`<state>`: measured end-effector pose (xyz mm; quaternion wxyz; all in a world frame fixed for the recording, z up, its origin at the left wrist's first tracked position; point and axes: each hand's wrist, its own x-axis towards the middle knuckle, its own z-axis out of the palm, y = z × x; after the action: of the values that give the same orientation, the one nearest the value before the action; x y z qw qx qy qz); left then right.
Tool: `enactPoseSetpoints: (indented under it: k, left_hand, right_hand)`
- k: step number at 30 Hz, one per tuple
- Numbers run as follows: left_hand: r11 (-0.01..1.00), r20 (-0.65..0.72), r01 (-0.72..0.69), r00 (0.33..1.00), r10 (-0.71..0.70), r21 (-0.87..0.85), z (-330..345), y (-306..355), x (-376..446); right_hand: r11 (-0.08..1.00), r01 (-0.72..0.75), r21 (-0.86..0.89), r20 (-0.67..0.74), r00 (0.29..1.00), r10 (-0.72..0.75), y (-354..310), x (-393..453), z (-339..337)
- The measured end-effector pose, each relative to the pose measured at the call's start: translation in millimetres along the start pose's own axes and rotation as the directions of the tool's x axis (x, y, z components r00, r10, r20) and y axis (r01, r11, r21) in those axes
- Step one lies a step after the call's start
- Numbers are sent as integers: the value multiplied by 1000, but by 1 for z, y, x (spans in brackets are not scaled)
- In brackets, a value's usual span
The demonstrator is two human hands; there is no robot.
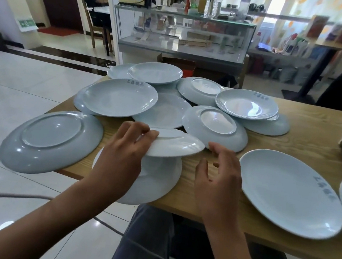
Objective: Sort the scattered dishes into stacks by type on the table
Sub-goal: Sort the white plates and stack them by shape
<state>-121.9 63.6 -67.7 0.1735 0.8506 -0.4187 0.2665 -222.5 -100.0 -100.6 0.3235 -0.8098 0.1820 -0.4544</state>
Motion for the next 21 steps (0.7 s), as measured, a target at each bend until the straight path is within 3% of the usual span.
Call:
enactPoseSetpoints:
  k: [6,11,13,16,18,21]
  left_hand:
    - [972,-148,68,984,-104,-227,-23,19,38]
    - [854,-171,136,953,-252,-502,-38,46,65]
    - [648,-8,281,914,-405,-708,-33,60,71]
    - [180,298,429,819,-490,-885,-23,78,79]
    - [19,394,454,792,-466,-891,-17,89,83]
    - [-123,501,496,770,-395,-859,-11,106,87]
  right_hand:
    - [998,-24,59,24,999,22,-1,7,-7]
    - [994,106,5,93,990,-106,-4,15,-16]
    - [987,158,-38,159,976,-150,-3,18,-21]
    - [968,212,-134,164,968,-190,6,19,-33]
    - [947,264,-185,122,962,-245,14,20,-44]
    - [907,336,-255,106,942,-320,25,20,-63]
